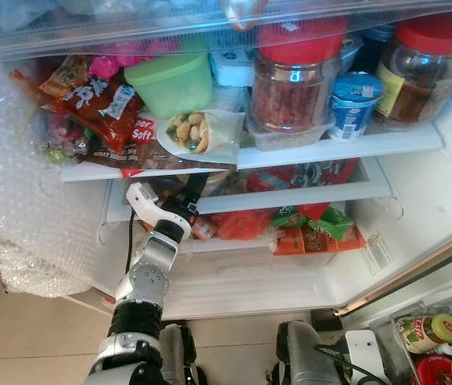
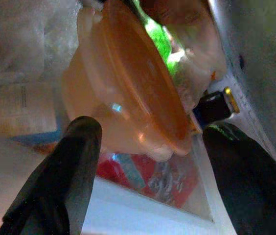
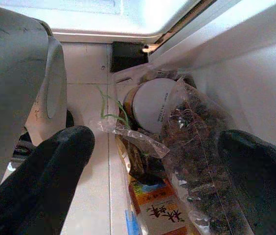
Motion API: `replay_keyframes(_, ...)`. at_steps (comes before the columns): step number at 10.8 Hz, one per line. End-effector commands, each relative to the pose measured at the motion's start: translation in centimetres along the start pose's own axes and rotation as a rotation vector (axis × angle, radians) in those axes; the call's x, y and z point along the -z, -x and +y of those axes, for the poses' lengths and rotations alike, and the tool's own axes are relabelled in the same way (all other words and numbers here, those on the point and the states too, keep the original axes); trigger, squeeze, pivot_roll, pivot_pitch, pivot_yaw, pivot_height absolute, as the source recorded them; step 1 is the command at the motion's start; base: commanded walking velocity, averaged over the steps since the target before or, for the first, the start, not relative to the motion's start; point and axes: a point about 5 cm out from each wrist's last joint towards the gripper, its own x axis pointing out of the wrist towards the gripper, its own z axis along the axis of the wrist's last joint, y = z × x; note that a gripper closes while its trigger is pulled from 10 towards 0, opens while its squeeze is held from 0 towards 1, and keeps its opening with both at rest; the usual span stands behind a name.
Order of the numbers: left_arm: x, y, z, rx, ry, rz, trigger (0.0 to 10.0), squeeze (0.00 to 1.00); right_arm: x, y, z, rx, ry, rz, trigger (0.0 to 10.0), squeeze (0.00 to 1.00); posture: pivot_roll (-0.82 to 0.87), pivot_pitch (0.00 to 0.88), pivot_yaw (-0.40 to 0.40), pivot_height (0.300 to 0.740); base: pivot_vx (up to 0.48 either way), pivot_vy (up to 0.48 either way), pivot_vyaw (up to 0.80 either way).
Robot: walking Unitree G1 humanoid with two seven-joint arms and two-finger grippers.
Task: Restocking fridge
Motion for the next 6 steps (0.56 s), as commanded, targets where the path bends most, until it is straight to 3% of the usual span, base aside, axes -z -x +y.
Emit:
replay_keyframes(1,0.0,1.2,0.7,-0.025,-0.040,0.019,10.0,0.00,1.0,0.2,-0.1,0.003,-0.015,0.034,10.0,0.00,-0.13,0.196,0.094,0.627,0.000,0.000,0.00)
replay_keyframes(4,0.0,3.3,0.1,0.017,-0.110,0.059,10.0,0.00,1.0,0.2,-0.1,0.000,-0.012,0.035,10.0,0.00,-0.12,0.197,0.094,0.627,0.000,0.000,0.00)
replay_keyframes(5,0.1,3.9,-0.3,0.032,-0.165,0.073,10.0,0.00,1.0,0.2,-0.1,-0.001,-0.011,0.033,10.0,0.00,-0.12,0.196,0.094,0.627,0.000,0.000,0.00)
replay_keyframes(6,-0.2,4.7,-0.5,0.021,-0.289,0.071,10.0,0.00,1.0,0.2,-0.1,-0.002,-0.011,0.032,10.0,0.00,-0.12,0.194,0.094,0.627,0.000,0.000,0.00)
